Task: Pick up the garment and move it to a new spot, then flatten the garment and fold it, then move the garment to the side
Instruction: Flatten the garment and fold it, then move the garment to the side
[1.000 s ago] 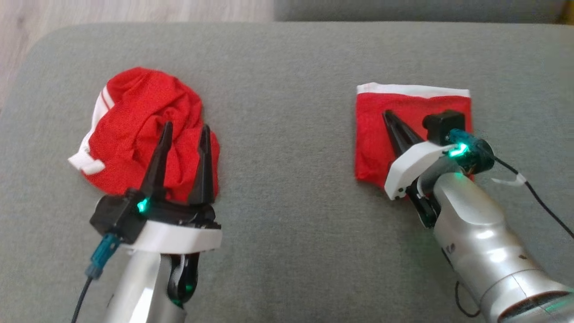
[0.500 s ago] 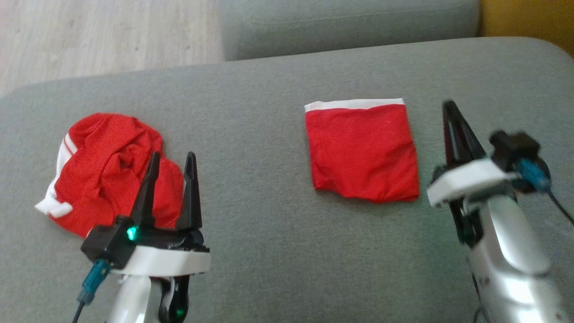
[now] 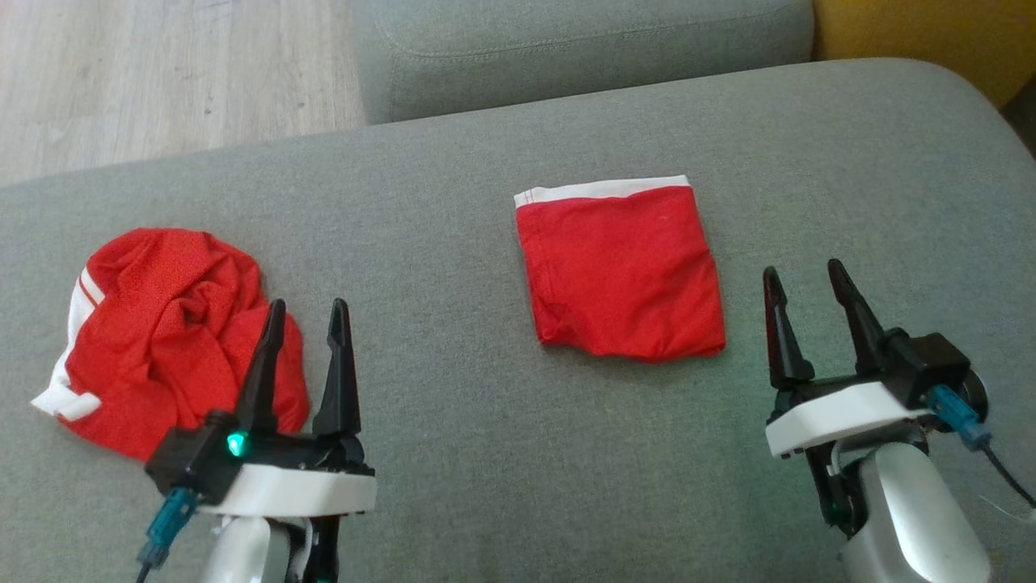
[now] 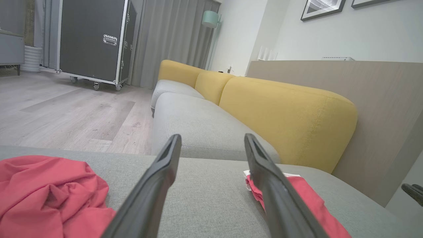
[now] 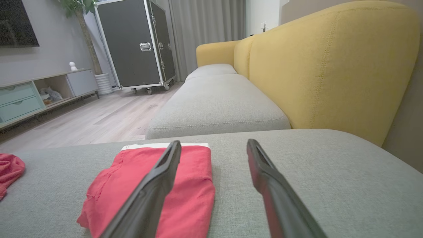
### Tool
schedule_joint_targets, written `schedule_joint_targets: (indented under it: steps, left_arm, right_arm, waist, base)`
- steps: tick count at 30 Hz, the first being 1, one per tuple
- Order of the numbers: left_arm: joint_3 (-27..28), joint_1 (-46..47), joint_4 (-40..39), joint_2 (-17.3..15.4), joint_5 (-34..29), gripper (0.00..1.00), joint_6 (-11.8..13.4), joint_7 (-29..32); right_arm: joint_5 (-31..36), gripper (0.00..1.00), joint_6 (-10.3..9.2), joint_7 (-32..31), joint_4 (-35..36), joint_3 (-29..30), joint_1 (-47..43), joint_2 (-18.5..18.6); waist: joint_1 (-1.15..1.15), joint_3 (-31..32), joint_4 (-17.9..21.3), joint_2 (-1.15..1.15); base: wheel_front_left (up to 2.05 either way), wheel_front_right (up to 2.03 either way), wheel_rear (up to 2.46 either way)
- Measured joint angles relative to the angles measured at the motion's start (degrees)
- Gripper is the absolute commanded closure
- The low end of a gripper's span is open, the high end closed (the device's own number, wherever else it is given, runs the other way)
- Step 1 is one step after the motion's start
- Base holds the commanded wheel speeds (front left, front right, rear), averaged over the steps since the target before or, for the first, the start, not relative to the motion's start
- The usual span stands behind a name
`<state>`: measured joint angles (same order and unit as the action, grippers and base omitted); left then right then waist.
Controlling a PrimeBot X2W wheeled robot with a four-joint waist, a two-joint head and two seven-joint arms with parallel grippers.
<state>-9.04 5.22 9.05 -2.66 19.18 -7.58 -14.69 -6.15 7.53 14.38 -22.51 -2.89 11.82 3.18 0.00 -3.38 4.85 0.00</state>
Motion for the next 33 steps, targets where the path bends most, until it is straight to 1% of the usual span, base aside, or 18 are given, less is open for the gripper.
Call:
schedule_joint_targets:
  steps: [6, 10, 11, 15, 18, 19, 20, 24, 29, 30, 31, 33]
  left_arm:
    - [-0.49, 0.17, 0.07, -0.01, -0.01, 0.00, 0.00, 0.00]
    - [-1.21, 0.73, 0.07, -0.01, -0.02, 0.00, 0.00, 0.00]
    - [-1.90, 1.46, 0.15, -0.01, -0.09, 0.00, 0.00, 0.00]
    - [-2.66, 3.93, 0.47, 0.00, -0.09, 0.00, 0.00, 0.00]
    - [-3.69, 5.39, 0.87, 0.00, -0.08, 0.00, 0.00, 0.00]
    - [-4.21, 5.81, 1.12, 0.02, -0.08, 0.00, 0.00, 0.00]
    - [-4.36, 6.04, 1.26, 0.01, -0.08, 0.00, 0.00, 0.00]
    - [-4.82, 6.87, 1.42, 0.01, -0.07, 0.00, 0.00, 0.00]
    - [-5.16, 7.64, 1.52, 0.02, -0.07, 0.00, 0.00, 0.00]
    - [-5.16, 7.64, 1.53, 0.02, -0.07, 0.00, 0.00, 0.00]
    - [-5.15, 7.64, 1.55, 0.02, -0.07, 0.00, 0.00, 0.00]
    - [-5.14, 7.64, 1.59, 0.02, -0.07, 0.00, 0.00, 0.00]
  right_arm:
    - [0.18, 0.00, 0.00, 0.00, 0.15, -0.66, 0.80, -0.02]
    - [0.19, 0.00, 0.00, -0.45, -2.49, -0.54, 3.11, -0.02]
    - [-0.05, 0.00, 0.00, -2.36, -4.72, -0.09, 5.17, -0.02]
    - [-3.85, 0.00, 0.00, -6.24, -10.83, 1.76, 10.24, -0.02]
    - [-4.34, 0.00, 0.00, -8.22, -16.30, 3.30, 13.86, -0.01]
    - [-5.24, 0.00, 0.00, -9.47, -20.09, 3.98, 16.01, 0.00]
    - [-5.49, 0.00, 0.00, -10.03, -21.97, 4.25, 17.00, 0.01]
    - [-6.17, 0.00, 0.00, -10.94, -28.89, 4.95, 20.21, 0.03]
    - [-4.71, 0.01, 0.00, -10.40, -34.48, 4.46, 24.97, 0.66]
    - [-4.30, 0.76, 0.00, -10.11, -35.46, 4.03, 25.75, 0.78]
    - [-3.91, 1.00, 0.00, -9.59, -36.26, 3.63, 26.30, 0.82]
    - [-3.37, 1.00, 0.00, -9.02, -36.98, 3.23, 26.63, 0.83]
  waist:
    - [0.00, -1.13, -0.70, 0.00]
    - [0.01, -2.66, -1.82, 0.00]
    - [0.01, -3.67, -2.53, 0.00]
    - [0.01, -5.88, -4.27, 0.00]
    - [0.02, -7.39, -5.87, 0.00]
    - [0.01, -8.32, -6.96, 0.00]
    - [0.02, -8.75, -7.48, 0.00]
    - [0.01, -10.15, -9.28, 0.00]
    - [0.01, -11.33, -10.35, 0.00]
    - [0.01, -11.41, -10.39, 0.00]
    - [0.01, -11.40, -10.35, 0.00]
    - [0.01, -11.32, -10.28, 0.00]
  base:
    - [0.00, 0.00, 0.00]
    - [0.00, 0.00, 0.00]
    - [0.00, 0.00, 0.00]
    - [0.00, 0.00, 0.00]
    - [0.00, 0.00, 0.00]
    - [0.00, 0.00, 0.00]
    - [0.00, 0.00, 0.00]
    - [0.00, 0.00, 0.00]
    - [0.00, 0.00, 0.00]
    - [0.00, 0.00, 0.00]
    - [0.00, 0.00, 0.00]
    - [0.00, 0.00, 0.00]
